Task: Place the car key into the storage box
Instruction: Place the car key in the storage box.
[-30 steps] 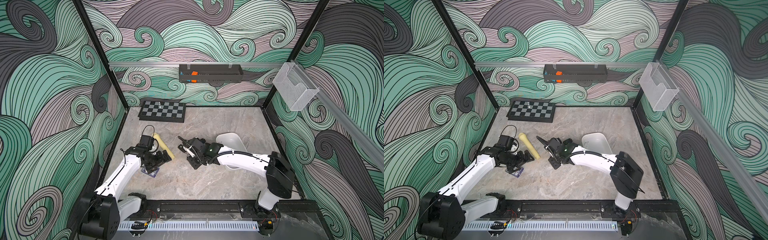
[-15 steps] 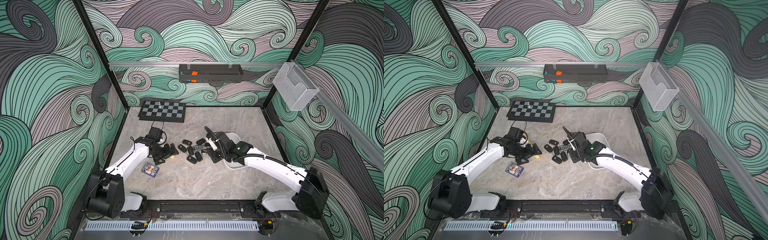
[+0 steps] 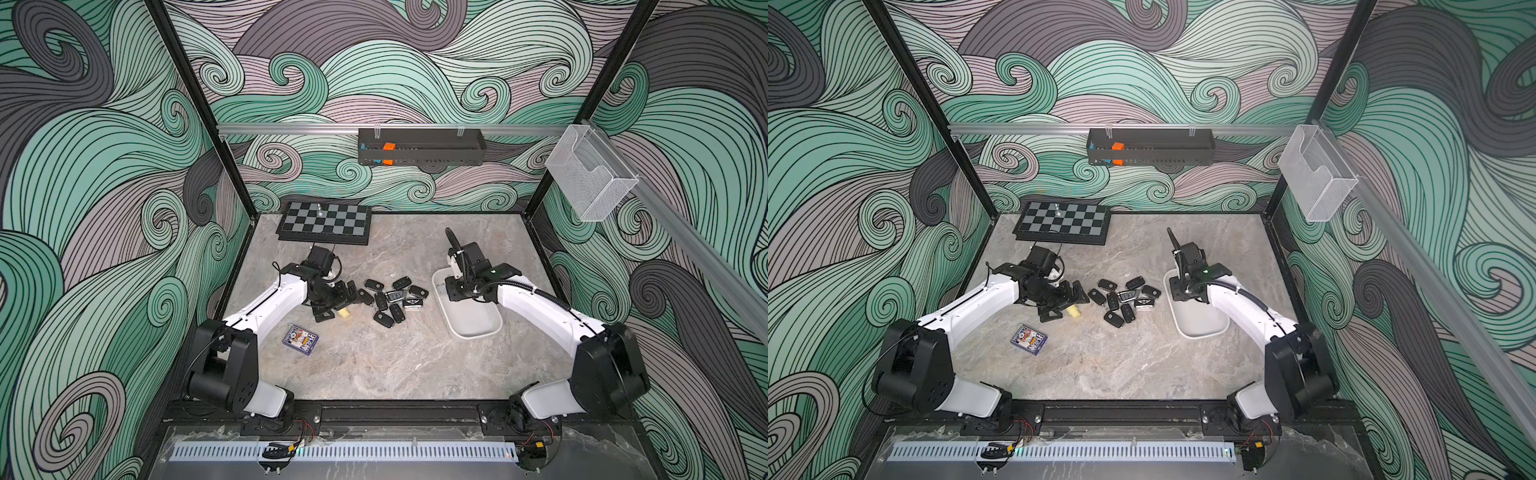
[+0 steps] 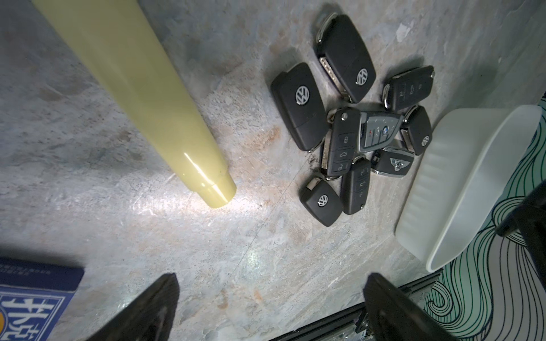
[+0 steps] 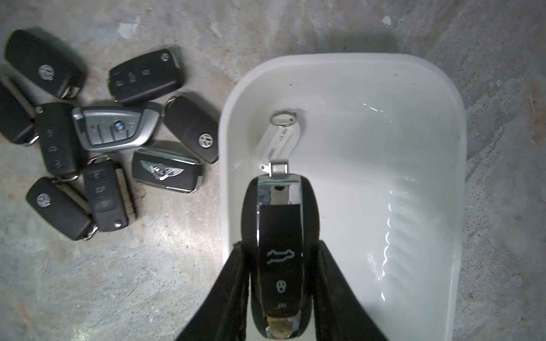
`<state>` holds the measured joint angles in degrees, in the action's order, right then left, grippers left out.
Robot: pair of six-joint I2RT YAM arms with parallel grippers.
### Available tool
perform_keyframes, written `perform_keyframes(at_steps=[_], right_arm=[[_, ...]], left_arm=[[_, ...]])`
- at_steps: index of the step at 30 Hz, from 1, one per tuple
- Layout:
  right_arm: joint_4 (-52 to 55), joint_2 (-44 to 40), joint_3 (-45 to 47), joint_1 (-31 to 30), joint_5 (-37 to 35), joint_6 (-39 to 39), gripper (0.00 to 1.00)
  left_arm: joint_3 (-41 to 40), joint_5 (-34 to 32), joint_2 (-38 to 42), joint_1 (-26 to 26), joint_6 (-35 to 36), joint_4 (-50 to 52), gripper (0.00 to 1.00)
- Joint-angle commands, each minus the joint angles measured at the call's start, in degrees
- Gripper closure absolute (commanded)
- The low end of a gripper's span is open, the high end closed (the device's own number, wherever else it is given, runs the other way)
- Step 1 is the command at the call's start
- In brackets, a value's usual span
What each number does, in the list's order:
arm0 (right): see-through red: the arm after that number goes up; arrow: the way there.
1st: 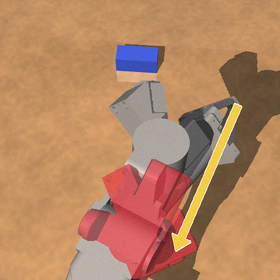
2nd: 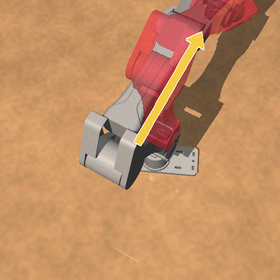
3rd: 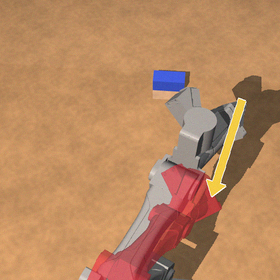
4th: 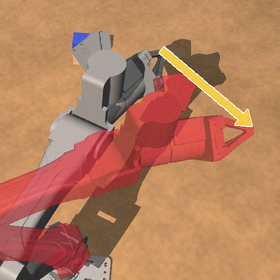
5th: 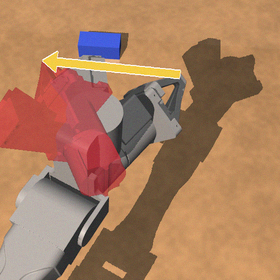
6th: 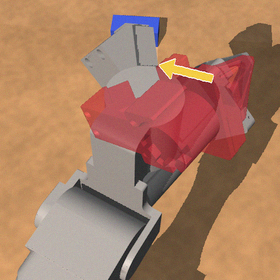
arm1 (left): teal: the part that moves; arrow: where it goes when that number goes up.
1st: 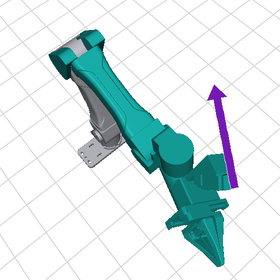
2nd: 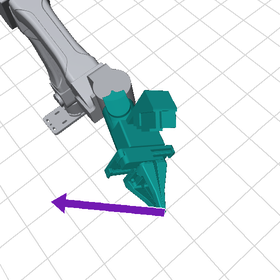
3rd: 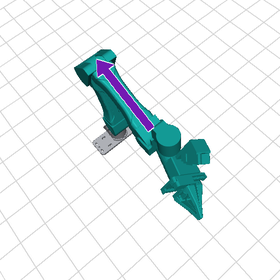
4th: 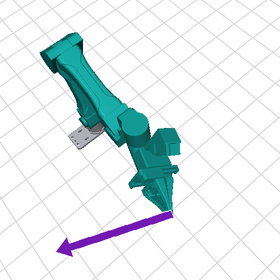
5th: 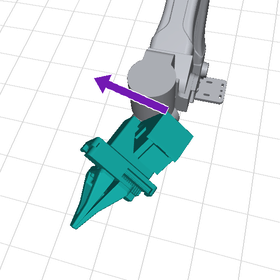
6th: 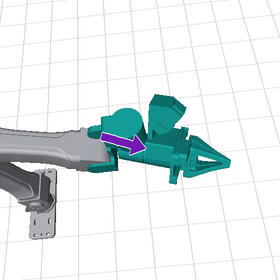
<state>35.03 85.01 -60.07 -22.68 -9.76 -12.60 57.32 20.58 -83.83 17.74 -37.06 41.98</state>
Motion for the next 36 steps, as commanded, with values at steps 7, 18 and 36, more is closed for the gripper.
perform_keyframes(at_steps=[7,18,36], right_arm=[[-1.61,11.22,-5.01,6.08,4.58,-2.05,0.75],[-1.96,22.54,-12.74,6.98,3.96,-2.59,0.75],[-1.34,23.91,-14.63,7.20,3.17,-2.70,0.55]], left_arm=[[-3.25,-3.08,5.46,1.71,-4.13,-0.96,0.01],[-9.30,-4.85,11.01,1.74,-5.82,-0.83,0.01],[-7.13,-4.01,9.17,1.69,-4.95,-1.07,0.01]])
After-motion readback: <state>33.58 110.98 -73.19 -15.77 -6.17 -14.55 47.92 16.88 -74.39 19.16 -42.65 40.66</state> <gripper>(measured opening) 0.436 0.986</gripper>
